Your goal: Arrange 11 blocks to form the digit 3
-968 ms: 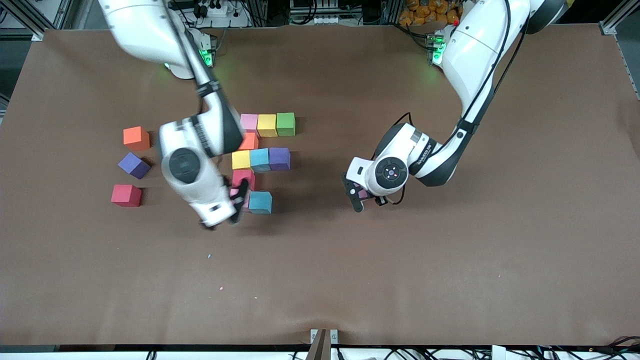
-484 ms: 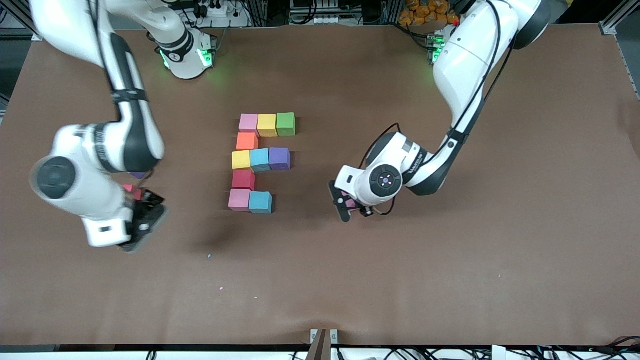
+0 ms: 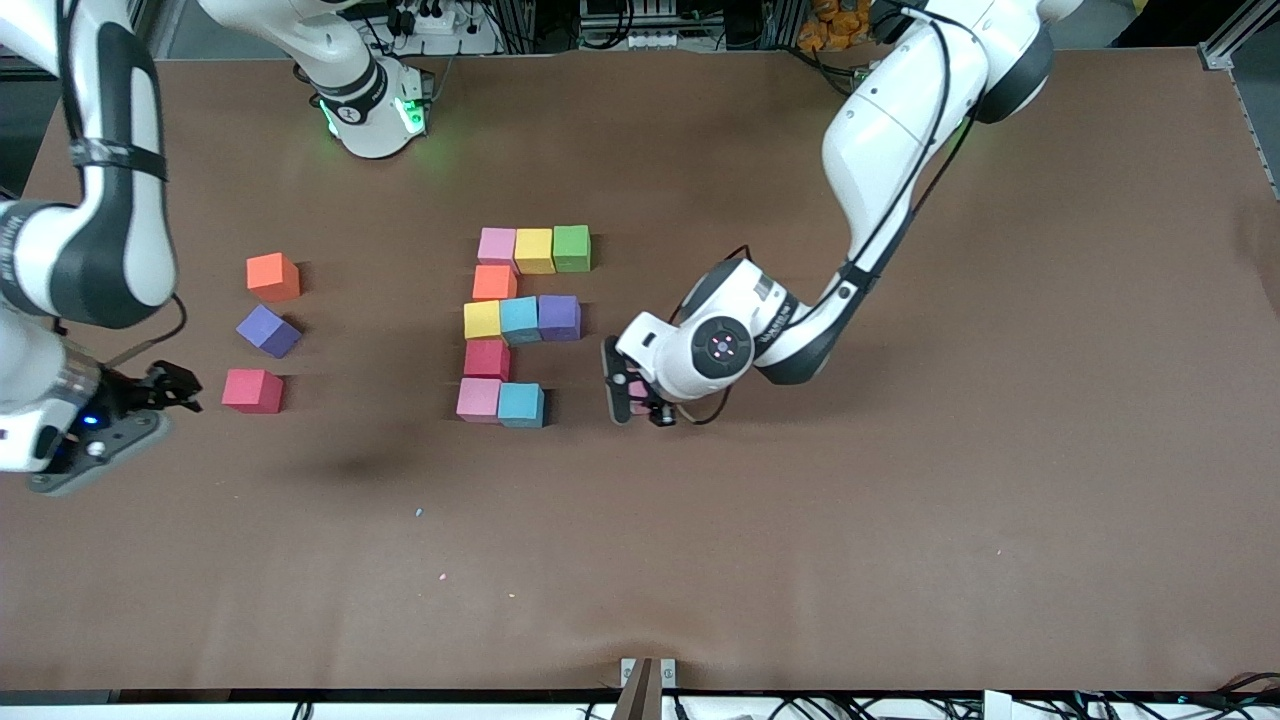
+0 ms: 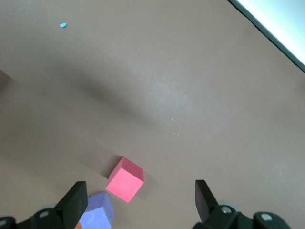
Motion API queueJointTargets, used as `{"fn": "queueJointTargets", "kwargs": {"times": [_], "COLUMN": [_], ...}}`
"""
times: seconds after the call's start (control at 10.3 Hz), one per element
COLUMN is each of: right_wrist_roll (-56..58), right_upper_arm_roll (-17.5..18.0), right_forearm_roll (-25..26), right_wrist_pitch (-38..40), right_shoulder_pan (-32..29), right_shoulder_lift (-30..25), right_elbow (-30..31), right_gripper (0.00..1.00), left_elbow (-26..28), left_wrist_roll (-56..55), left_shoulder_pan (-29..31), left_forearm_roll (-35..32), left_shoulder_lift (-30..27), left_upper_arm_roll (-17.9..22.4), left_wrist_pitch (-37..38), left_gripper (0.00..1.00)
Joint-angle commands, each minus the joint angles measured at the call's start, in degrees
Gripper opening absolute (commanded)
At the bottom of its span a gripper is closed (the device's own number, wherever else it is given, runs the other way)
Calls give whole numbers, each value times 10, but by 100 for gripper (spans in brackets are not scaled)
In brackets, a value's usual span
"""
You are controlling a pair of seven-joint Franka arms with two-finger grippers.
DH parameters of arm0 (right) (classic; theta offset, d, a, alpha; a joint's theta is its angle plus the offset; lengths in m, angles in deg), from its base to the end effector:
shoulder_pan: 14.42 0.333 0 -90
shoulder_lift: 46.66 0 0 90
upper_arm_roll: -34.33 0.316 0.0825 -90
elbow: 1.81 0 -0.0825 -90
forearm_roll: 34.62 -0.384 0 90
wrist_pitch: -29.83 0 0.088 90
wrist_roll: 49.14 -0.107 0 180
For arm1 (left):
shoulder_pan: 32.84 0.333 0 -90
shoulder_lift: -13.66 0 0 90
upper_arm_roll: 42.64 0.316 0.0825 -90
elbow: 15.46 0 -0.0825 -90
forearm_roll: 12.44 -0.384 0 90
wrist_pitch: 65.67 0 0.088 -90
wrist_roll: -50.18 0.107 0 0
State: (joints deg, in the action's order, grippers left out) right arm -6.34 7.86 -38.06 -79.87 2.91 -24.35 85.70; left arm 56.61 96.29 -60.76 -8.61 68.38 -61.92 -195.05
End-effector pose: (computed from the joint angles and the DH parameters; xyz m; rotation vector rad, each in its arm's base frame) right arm 0.6668 -0.0608 0.4569 2.8877 0.8958 -0.0222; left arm 0.5637 -0.5099 0.2075 2.1177 -1.8587 0.1221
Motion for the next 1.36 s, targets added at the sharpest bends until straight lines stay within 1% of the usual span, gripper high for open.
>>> {"fn": "queueJointTargets", "kwargs": {"times": [0.0, 0.1, 0.19, 0.29, 0.39, 0.48, 0.58, 0.77, 0.87, 0.97, 1.06, 1.26], "right_wrist_roll": [-114, -154, -186, -213, -234, -249, -256, -277, -301, -316, -321, -322], "right_upper_arm_roll": [42, 100, 139, 159, 171, 192, 203, 207, 215, 230, 234, 232], "right_forearm_roll": [-1, 4, 13, 31, 33, 36, 37, 39, 39, 39, 38, 33], "right_wrist_pitch": [7, 12, 18, 29, 39, 43, 57, 69, 86, 114, 150, 222], "right_shoulder_pan": [-24, -71, -104, -117, -126, -143, -155, -155, -161, -175, -178, -175], "right_shoulder_lift": [-56, -75, -97, -123, -155, -189, -202, -215, -220, -227, -234, -235], "right_elbow": [39, 52, 70, 89, 111, 134, 135, 129, 121, 109, 91, 23], "right_gripper": [100, 100, 100, 100, 100, 100, 100, 100, 100, 100, 100, 100], "left_elbow": [-26, -27, -28, -43, -47, -48, -48, -50, -81, -94, -93, -94], "left_wrist_roll": [28, 37, 40, 39, 36, 28, 6, -43, -81, -86, -87, -102], "left_shoulder_pan": [-27, -31, -28, -29, -29, -26, -26, -29, -34, -44, -45, -48], "left_forearm_roll": [21, 21, 23, 33, 35, 35, 35, 35, 34, 34, 34, 34], "left_shoulder_lift": [27, 28, 34, 45, 48, 49, 47, 43, 45, 42, 41, 26], "left_upper_arm_roll": [2, 5, 4, 4, 4, 3, 3, 3, 6, 26, 30, 41], "left_wrist_pitch": [-34, -43, -47, -51, -52, -48, -39, -13, 28, 52, 57, 93], "left_gripper": [0, 0, 0, 0, 0, 0, 0, 0, 0, 0, 0, 0]}}
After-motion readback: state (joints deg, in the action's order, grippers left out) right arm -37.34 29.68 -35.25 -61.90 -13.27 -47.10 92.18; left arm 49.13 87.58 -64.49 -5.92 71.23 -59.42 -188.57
